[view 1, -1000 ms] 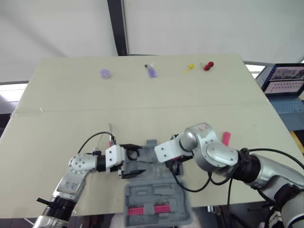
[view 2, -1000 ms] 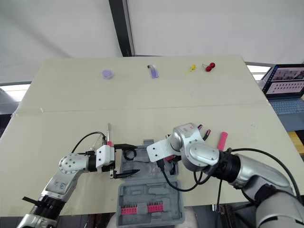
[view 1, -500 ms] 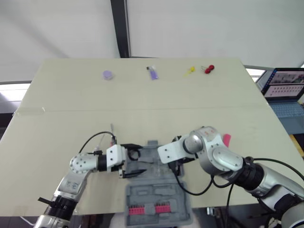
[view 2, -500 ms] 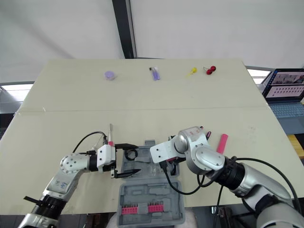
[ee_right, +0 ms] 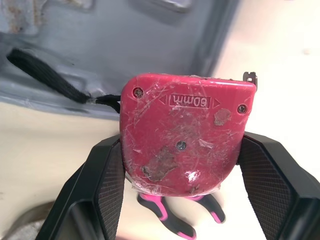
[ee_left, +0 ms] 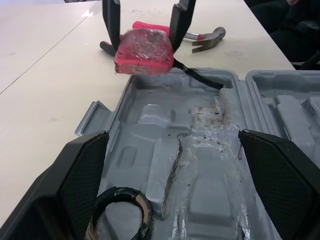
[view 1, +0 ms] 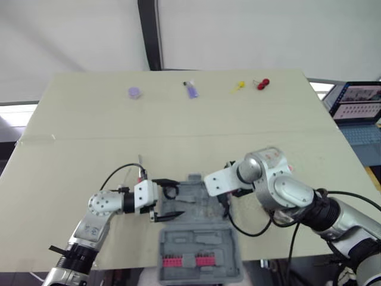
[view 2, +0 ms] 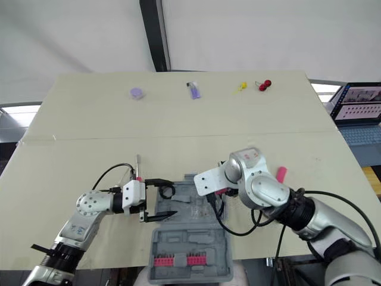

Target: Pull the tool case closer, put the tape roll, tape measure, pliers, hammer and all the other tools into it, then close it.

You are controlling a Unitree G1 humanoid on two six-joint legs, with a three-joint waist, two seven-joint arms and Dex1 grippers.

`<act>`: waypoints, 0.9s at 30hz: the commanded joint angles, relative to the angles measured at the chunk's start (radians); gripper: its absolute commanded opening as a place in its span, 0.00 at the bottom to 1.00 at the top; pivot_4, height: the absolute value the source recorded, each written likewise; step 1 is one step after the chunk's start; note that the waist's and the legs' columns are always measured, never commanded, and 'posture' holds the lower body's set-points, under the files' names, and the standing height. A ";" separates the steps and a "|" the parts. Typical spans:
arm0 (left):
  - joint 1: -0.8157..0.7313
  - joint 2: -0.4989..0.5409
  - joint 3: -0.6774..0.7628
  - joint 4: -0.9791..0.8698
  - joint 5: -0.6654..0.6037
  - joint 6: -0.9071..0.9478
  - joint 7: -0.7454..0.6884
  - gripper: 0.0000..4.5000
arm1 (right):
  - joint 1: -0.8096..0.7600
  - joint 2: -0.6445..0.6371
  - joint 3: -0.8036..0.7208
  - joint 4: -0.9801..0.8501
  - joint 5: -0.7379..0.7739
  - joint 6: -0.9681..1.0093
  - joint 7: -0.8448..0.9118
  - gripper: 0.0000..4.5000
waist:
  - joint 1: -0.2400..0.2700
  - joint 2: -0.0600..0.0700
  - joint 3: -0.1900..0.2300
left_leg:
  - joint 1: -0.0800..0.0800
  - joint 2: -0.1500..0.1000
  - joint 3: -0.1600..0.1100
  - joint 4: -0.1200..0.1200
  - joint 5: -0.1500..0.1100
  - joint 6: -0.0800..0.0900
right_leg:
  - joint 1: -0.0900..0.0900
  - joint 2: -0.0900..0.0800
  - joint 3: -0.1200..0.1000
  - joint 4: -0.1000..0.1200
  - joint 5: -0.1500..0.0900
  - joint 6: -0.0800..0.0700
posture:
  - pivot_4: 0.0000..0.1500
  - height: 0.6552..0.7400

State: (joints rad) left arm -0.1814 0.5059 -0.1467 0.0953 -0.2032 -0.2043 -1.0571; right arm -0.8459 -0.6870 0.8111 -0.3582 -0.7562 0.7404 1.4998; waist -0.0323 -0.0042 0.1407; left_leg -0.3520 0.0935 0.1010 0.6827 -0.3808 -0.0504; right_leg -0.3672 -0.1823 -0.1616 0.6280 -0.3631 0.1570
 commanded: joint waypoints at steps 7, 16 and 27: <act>0.004 -0.011 -0.003 -0.004 -0.001 -0.020 0.005 1.00 | -0.044 0.088 0.008 -0.016 0.032 0.106 0.079 0.63 | 0.002 0.000 0.000 | 0.000 0.000 0.000 0.000 0.000 0.000 | 0.000 0.000 0.000 0.000 0.000 0.000 | 1.00 1.00; 0.017 -0.003 0.000 -0.021 -0.001 -0.015 0.013 1.00 | -0.057 0.129 0.080 0.022 0.036 0.161 0.078 0.63 | -0.002 0.000 0.000 | 0.000 0.000 0.000 0.000 0.000 0.000 | 0.000 0.000 0.000 0.000 0.000 0.000 | 1.00 1.00; 0.025 0.001 -0.002 -0.034 -0.002 -0.007 0.022 1.00 | -0.070 0.105 0.111 0.042 0.029 0.143 0.074 0.63 | -0.002 0.000 0.000 | 0.000 0.000 0.000 0.000 0.000 0.000 | 0.000 0.000 0.000 0.000 0.000 0.000 | 1.00 1.00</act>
State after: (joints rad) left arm -0.1596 0.5011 -0.1537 0.0908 -0.2014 -0.2048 -1.0387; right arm -0.8990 -0.5741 0.9198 -0.3067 -0.7242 0.8917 1.5125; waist -0.0340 -0.0038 0.1409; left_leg -0.3523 0.0934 0.1010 0.6828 -0.3808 -0.0505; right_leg -0.3676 -0.1822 -0.1616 0.6283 -0.3631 0.1570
